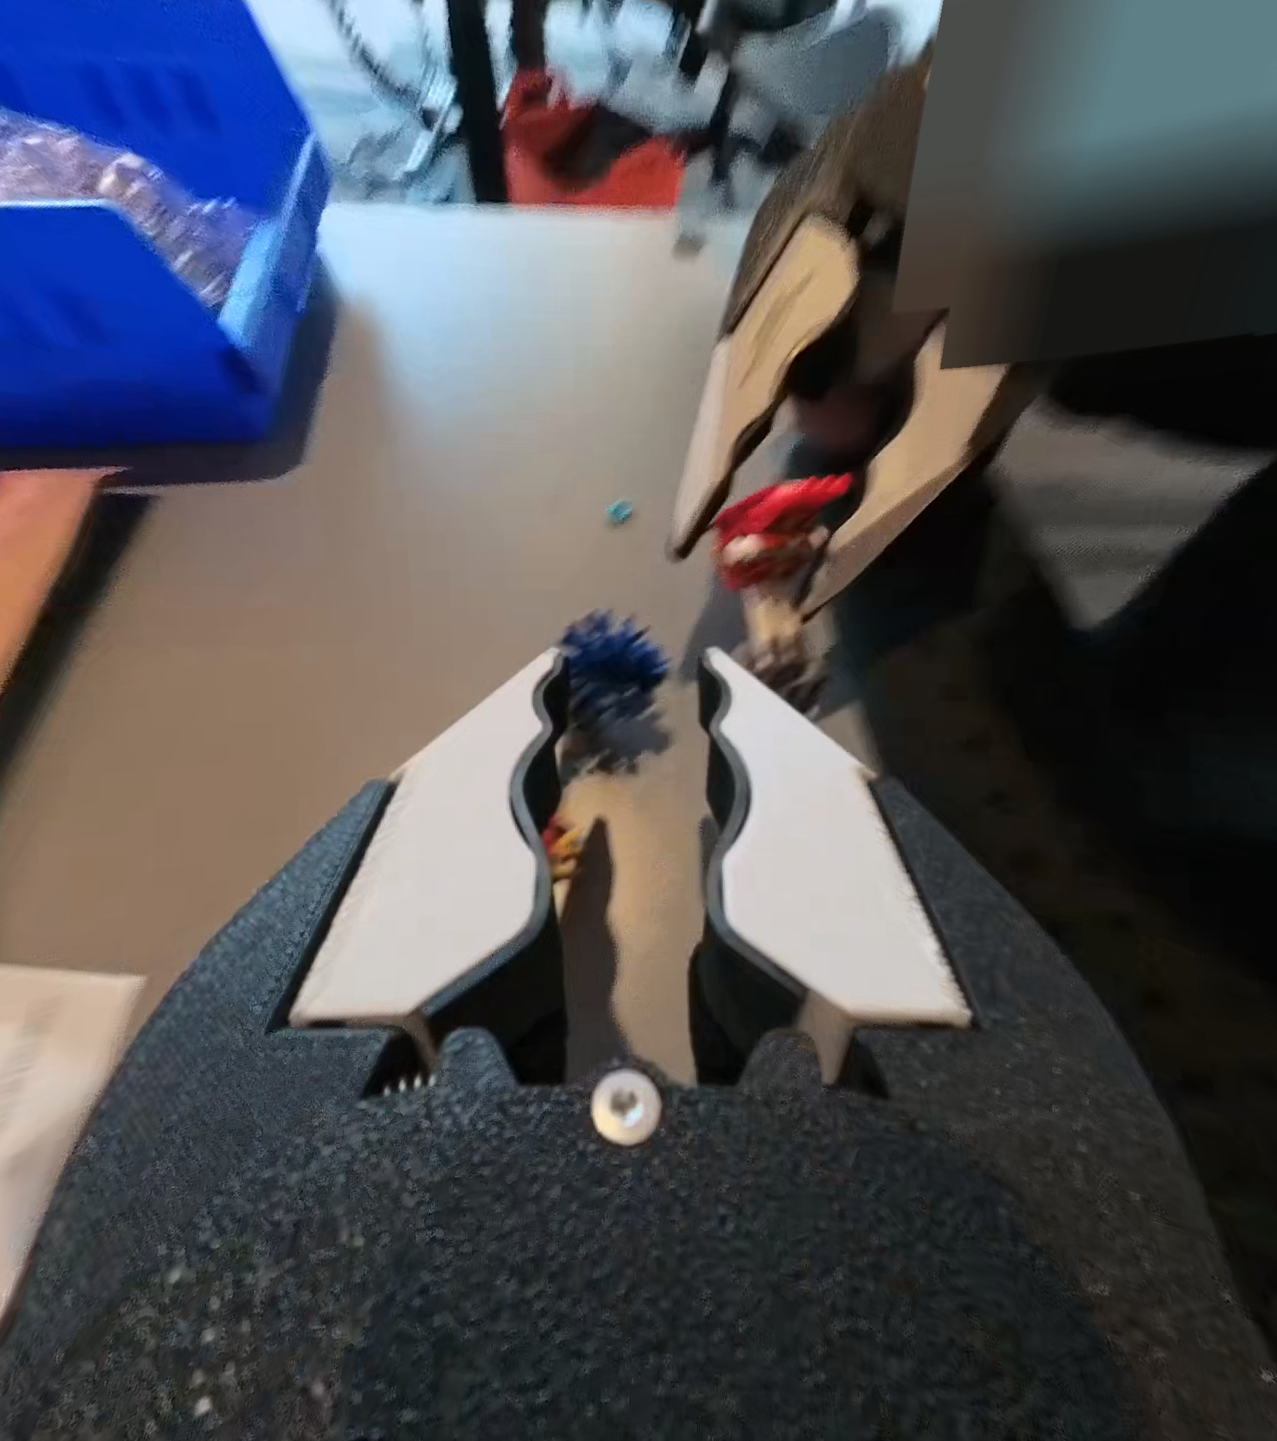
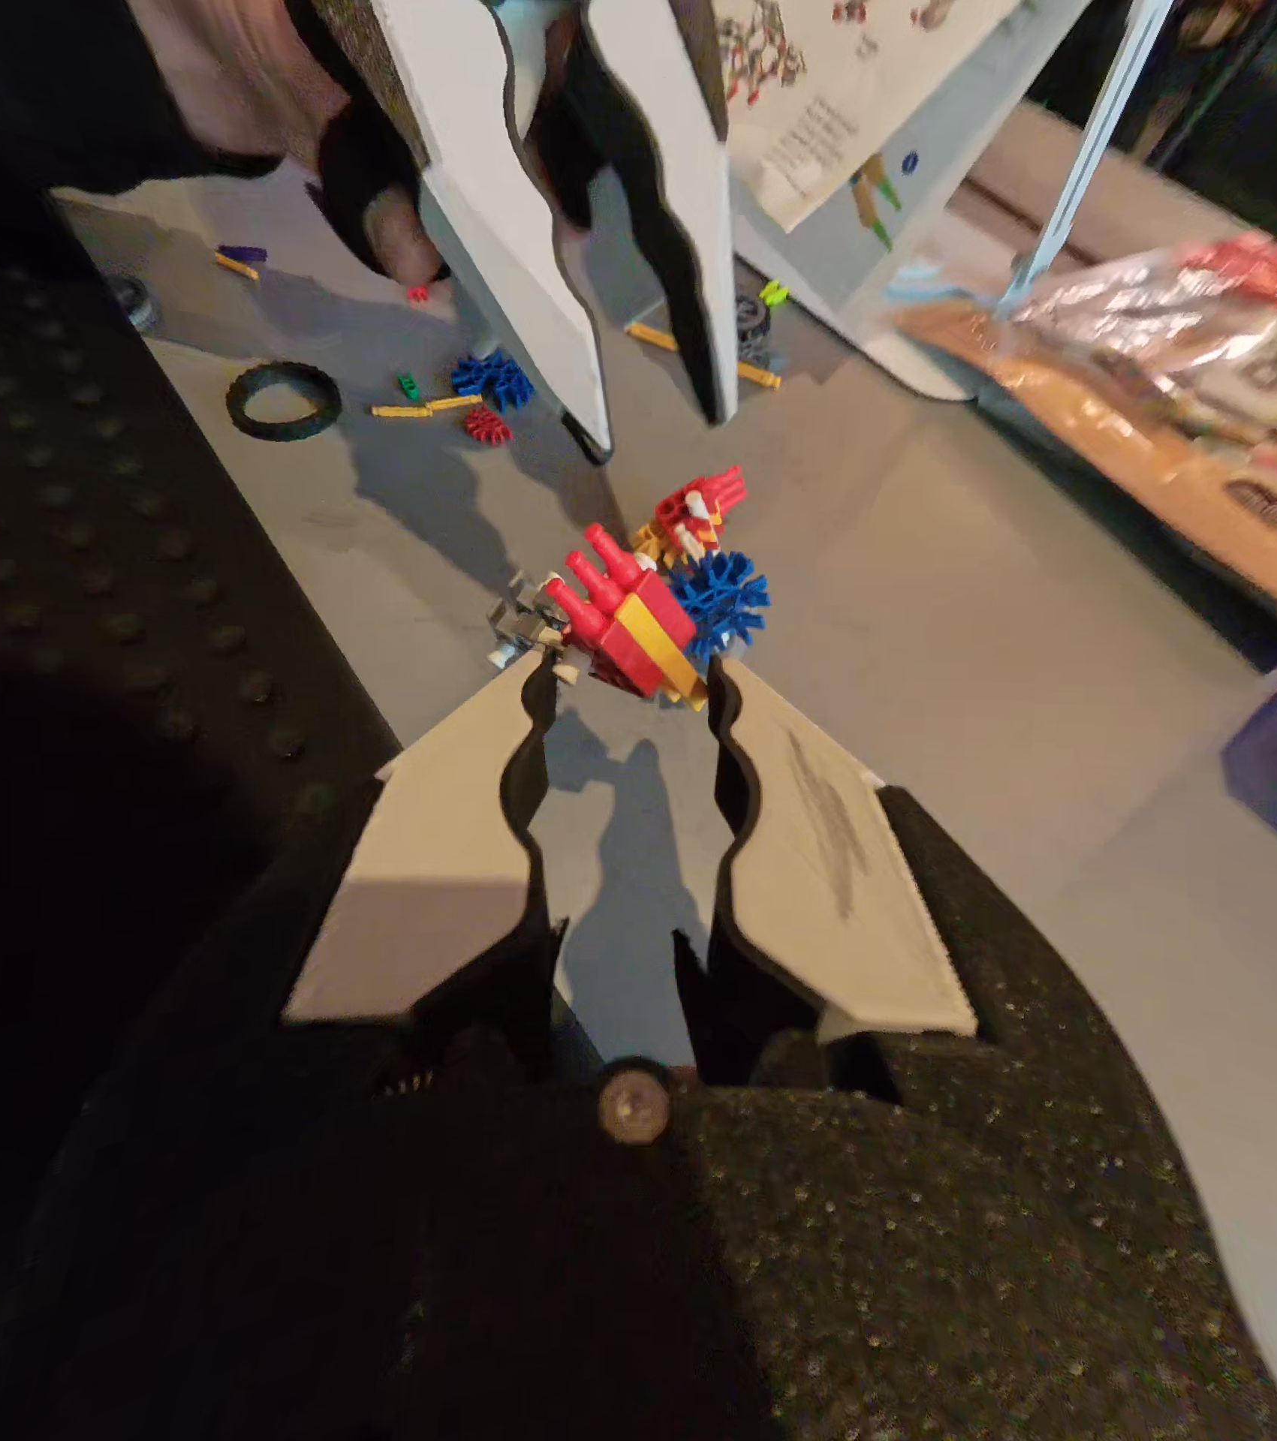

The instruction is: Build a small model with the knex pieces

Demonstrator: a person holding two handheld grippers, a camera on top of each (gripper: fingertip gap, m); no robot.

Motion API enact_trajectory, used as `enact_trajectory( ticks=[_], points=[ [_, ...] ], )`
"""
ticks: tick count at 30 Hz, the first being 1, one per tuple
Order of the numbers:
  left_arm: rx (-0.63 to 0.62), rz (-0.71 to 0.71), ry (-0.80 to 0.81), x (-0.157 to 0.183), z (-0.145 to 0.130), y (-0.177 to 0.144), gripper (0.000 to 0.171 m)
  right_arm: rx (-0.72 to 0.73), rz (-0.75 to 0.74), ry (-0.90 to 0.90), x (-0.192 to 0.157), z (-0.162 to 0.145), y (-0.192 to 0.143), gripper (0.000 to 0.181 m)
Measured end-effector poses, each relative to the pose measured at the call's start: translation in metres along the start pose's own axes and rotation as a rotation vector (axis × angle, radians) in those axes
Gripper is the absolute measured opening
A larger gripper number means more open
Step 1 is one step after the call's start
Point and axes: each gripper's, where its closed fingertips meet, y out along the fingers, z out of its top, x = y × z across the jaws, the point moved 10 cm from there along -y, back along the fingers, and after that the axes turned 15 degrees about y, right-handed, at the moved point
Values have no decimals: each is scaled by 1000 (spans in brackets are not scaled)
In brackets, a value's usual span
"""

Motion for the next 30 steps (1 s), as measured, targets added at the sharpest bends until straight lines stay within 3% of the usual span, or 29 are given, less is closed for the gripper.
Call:
enact_trajectory(
  ticks=[4,9,12,30],
  points=[
    [-210,4,140,-15,-11,8,46,-75,16,89,9,-1,5,38],
    [-310,-84,176,-17,-23,35,36,-134,22,156,15,-3,10,38],
    [-373,-87,202,-15,-27,46,21,-148,37,183,19,-2,11,38],
    [-363,-3,143,-7,-25,53,16,-106,81,217,35,-1,2,38]
  ],
)
